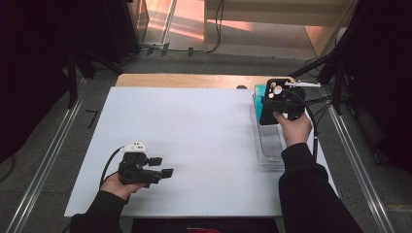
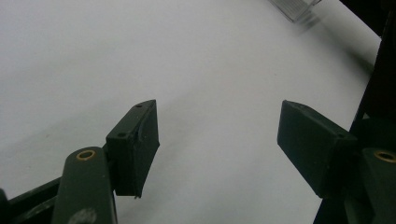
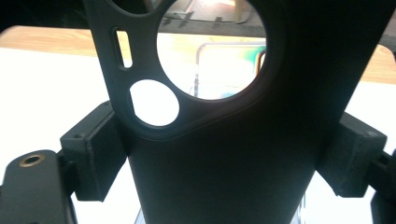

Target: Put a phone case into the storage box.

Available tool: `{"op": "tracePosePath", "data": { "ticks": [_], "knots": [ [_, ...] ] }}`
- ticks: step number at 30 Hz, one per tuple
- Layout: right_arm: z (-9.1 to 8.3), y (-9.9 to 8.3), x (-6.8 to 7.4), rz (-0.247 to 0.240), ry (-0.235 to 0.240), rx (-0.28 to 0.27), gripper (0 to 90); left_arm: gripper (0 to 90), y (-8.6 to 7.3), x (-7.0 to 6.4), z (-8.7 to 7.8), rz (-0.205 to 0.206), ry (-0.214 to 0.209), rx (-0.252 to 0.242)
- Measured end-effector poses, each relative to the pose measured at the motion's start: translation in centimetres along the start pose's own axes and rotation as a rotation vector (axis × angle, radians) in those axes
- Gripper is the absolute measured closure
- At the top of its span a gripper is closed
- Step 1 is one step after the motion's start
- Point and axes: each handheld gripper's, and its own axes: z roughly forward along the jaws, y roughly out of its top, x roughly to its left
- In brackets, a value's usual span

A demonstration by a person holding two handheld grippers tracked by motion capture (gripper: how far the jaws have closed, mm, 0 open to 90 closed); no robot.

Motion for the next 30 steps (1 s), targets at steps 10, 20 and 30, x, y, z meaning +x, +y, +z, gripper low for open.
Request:
{"op": "tracePosePath", "data": {
  "ticks": [10,20,30],
  "knots": [
    [2.4,-0.4,-0.2,0.036,-0.037,0.042,12.4,29.4,0.2,0.1,0.3,0.000,-0.010,0.008],
    [4.4,-0.3,-0.7,0.047,-0.055,0.065,12.3,29.5,0.4,0.2,0.3,-0.014,-0.024,-0.018],
    [6.2,0.3,-0.9,0.037,-0.078,0.096,12.3,29.5,0.4,0.2,0.3,-0.008,-0.014,-0.015]
  ]
}}
